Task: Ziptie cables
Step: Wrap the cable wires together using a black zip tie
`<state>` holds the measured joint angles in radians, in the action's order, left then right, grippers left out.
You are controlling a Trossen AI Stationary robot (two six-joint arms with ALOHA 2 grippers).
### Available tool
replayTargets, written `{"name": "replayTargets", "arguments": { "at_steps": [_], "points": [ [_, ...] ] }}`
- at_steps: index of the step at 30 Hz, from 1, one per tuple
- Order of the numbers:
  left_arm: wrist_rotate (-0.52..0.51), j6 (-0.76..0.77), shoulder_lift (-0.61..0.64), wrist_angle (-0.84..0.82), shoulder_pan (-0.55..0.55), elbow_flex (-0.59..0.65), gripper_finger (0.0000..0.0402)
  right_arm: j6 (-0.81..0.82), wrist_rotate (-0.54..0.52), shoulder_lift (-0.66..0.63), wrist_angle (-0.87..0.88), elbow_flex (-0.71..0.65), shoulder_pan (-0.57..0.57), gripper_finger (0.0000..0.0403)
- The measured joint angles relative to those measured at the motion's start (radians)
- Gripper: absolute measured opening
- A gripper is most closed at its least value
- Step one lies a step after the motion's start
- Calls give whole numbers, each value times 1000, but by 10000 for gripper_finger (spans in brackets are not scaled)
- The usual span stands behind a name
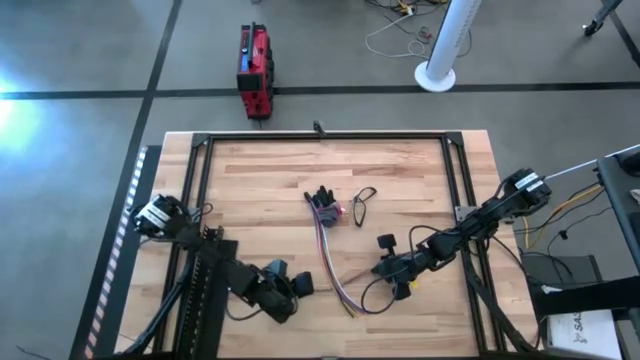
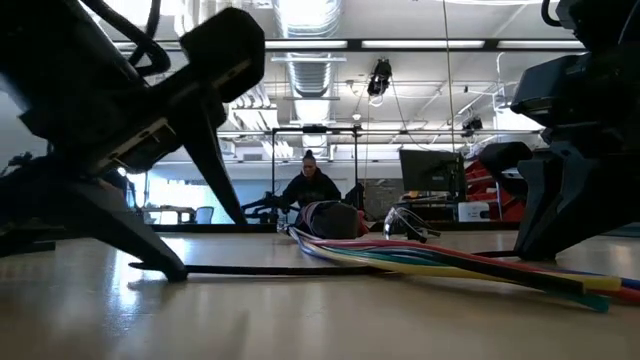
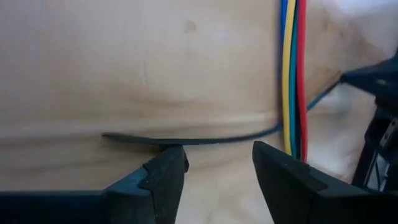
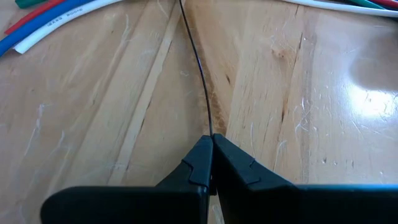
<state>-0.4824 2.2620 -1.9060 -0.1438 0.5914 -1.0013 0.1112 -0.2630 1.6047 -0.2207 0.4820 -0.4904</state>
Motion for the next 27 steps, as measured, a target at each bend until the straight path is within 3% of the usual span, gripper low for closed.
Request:
{"name": "replayTargets", "arguments": {
  "at_steps": [21,27],
  "points": [
    [-28,-136,0,-19,-138,4,161,11,0,0,0,0,0,0],
    [28,-162,0,-14,-176,4,141,9,0,0,0,0,0,0]
  ]
}}
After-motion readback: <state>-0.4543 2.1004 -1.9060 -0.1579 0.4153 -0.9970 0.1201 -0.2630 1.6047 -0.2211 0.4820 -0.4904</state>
